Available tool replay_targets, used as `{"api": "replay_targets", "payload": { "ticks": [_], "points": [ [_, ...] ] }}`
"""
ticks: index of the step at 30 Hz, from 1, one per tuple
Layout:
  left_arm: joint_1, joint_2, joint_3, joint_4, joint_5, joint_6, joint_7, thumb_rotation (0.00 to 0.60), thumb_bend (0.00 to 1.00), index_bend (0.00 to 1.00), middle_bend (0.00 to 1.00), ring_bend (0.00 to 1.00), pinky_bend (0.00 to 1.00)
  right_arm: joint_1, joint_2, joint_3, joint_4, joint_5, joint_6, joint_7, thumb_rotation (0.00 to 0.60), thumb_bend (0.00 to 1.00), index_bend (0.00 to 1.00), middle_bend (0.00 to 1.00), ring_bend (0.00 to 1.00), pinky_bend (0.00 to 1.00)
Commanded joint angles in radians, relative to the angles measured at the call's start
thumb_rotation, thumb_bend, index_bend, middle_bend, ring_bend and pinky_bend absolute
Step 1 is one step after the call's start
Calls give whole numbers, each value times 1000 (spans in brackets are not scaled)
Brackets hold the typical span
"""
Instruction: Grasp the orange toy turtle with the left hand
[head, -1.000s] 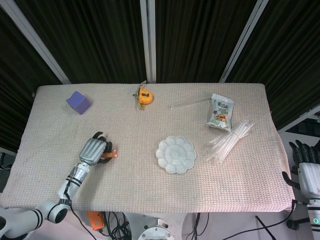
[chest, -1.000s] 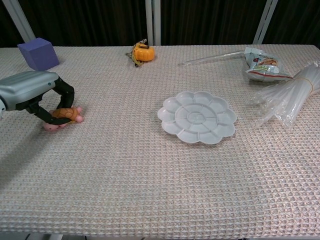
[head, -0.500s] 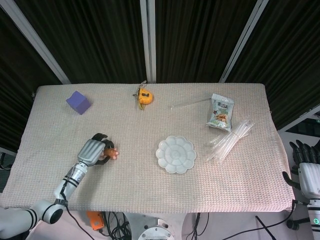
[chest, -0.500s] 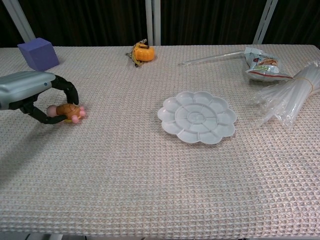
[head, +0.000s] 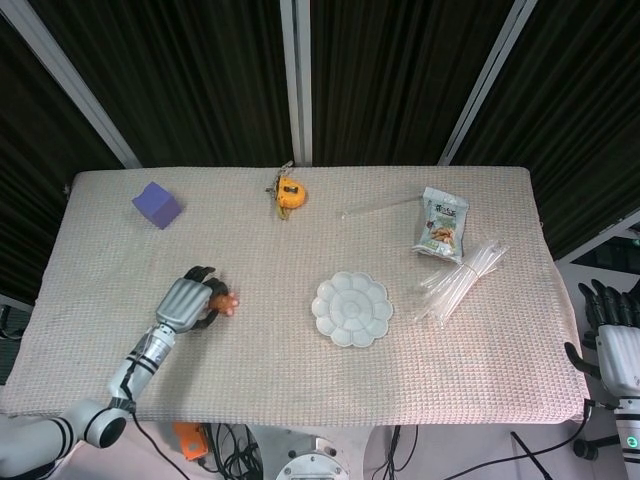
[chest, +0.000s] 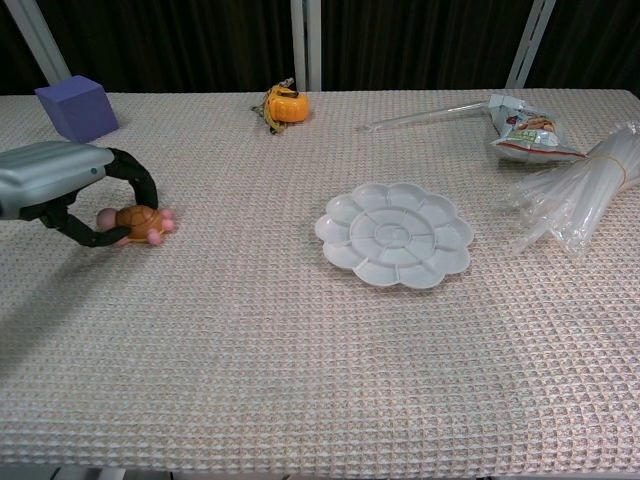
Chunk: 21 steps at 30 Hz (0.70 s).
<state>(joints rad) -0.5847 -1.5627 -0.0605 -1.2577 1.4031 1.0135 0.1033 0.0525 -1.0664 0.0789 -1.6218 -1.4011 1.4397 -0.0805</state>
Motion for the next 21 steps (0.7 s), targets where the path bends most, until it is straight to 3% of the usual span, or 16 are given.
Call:
{"api": "replay_targets", "payload": {
  "ticks": [1,5,8,11,19,21],
  "points": [
    [-2,-15,0,22,1,6,19,600,383,425,424,119,185,1,1,-1,0,2,-4,1,600,219,0,0,0,0],
    [-1,-37,-4,50,9,26,19,600,382,542,551,205,211,2,1,-1,0,5,-9,2,600,219,0,0,0,0],
    [-3,-52,-5,78,16,38,32,600,382,701,709,338,246,3,2,0,1,6,-9,3,600,219,0,0,0,0],
    [-4,-59,-4,92,12,34,45,600,395,787,797,414,264,3,2,1,1,7,-8,3,600,220,0,0,0,0],
    [3,-60,-10,77,7,51,47,600,379,813,831,447,264,-3,2,0,1,5,2,5,600,221,0,0,0,0],
    [8,-57,-9,73,22,71,29,600,351,736,790,415,257,-4,2,1,1,6,4,6,600,222,0,0,0,0]
  ]
}}
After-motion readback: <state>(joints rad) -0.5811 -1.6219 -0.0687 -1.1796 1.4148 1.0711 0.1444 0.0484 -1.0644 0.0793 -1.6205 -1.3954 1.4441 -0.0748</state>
